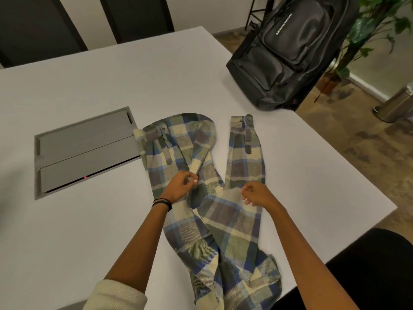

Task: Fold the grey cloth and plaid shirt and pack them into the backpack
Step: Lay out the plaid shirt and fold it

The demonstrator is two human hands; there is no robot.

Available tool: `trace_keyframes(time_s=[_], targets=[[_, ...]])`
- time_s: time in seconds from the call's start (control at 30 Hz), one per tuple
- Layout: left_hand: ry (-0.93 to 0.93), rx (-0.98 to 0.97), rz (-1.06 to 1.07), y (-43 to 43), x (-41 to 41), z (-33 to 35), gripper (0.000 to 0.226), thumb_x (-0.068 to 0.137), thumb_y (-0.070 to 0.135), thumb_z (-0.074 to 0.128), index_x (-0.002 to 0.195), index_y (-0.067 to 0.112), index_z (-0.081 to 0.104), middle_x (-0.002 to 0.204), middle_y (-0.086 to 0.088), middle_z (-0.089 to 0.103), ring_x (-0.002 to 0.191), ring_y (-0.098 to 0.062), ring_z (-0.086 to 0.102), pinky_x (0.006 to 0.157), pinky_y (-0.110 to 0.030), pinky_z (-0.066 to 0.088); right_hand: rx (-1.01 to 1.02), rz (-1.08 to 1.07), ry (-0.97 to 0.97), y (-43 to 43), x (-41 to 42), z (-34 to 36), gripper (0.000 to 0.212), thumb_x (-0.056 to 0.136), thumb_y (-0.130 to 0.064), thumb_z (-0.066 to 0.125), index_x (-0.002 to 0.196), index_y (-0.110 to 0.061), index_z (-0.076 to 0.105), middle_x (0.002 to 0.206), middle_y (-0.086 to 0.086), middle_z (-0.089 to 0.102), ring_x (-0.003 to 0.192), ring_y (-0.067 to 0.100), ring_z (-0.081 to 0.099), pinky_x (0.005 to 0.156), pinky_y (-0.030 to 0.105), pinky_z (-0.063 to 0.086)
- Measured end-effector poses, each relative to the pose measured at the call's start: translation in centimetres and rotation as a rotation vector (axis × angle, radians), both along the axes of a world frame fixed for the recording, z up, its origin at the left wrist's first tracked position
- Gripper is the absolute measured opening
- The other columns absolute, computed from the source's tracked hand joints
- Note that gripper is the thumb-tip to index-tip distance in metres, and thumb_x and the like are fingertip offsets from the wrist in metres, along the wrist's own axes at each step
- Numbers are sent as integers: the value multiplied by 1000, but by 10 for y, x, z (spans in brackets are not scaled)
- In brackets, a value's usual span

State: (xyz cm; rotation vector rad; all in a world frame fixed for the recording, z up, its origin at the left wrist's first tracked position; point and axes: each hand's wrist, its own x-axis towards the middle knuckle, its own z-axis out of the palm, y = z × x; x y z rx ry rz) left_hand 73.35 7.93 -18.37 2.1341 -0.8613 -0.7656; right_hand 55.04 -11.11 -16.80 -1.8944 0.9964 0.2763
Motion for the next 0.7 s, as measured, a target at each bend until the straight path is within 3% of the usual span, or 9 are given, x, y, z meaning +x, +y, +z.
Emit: trace_keyframes(time_s=[0.2, 0.43, 0.57, 0.7], targets=[[-18, 36, -31, -25, 16, 0, 22, 95, 19, 50, 112, 12, 60, 123, -12, 47, 113, -23, 48, 100, -34, 38, 76, -71, -74, -26, 54, -4, 10, 94, -12, 51, 89, -8, 58, 81, 6, 60, 61, 12, 55, 52, 19, 42], [-102, 137, -89, -39, 29, -9, 28, 94, 24, 49, 119, 14, 58, 138, -14, 39, 127, -28, 39, 105, -36, 30, -53, -125, -95, -51, 122, -16, 22, 92, -10, 48, 107, -4, 62, 97, 6, 57, 85, 19, 54, 80, 33, 49], [-114, 232, -139, -48, 36, -13, 31, 95, 25, 48, 123, 13, 54, 144, -16, 31, 132, -33, 33, 108, -40, 29, -43, -187, -131, -60, 158, -23, 24, 89, -6, 51, 112, -6, 57, 103, 8, 51, 80, 18, 51, 58, 22, 42], [-118, 291, -181, -54, 44, -17, 35, 94, 25, 49, 127, 15, 52, 147, -16, 27, 133, -35, 29, 110, -42, 29, 98, -299, -133, -67, 196, -34, 30, 89, -4, 53, 119, -7, 53, 102, 10, 51, 88, 22, 50, 76, 34, 47]])
